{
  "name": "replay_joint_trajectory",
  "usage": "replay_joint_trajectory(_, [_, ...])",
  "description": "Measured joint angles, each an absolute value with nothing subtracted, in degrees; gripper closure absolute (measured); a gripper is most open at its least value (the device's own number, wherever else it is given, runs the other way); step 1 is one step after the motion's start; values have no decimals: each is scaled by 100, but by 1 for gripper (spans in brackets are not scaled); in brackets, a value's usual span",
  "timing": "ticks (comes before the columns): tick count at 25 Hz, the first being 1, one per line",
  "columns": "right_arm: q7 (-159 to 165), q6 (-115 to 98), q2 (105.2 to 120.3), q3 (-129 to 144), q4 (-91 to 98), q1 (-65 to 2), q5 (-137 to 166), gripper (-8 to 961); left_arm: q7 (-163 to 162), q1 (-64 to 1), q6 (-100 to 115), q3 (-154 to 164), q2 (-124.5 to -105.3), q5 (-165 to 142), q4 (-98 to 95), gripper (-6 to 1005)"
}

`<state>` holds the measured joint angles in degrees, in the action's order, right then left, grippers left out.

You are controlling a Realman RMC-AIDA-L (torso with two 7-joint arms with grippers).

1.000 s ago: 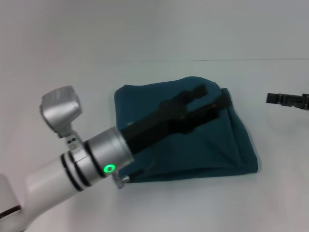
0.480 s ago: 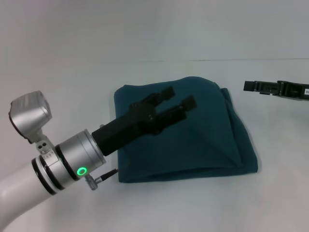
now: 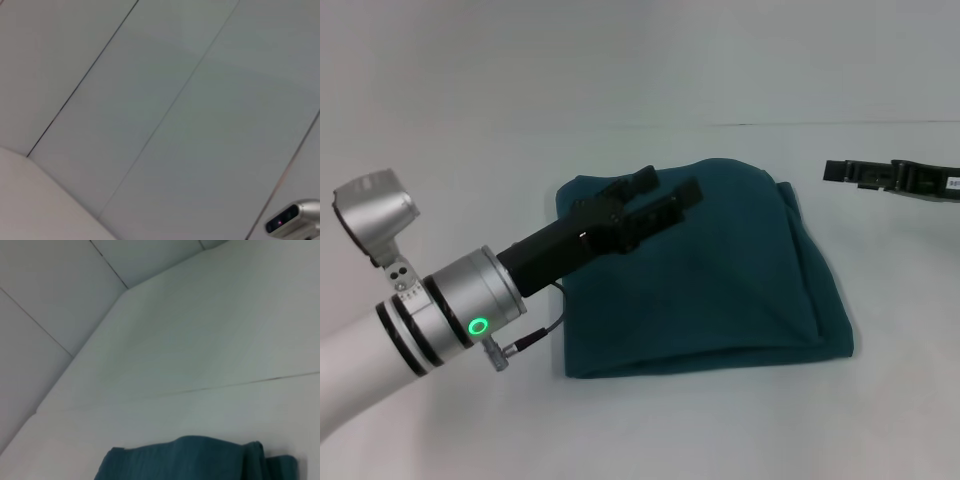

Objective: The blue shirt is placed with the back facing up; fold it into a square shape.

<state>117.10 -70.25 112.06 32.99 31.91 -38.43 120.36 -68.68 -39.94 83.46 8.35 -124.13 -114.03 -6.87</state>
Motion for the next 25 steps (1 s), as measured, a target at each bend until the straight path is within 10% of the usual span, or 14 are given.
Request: replay_joint_trajectory(25, [12163, -6841, 11273, 3542, 3108, -3864, 12050, 98, -7982, -4208, 6986, 1077, -12401, -11426, -1377, 112])
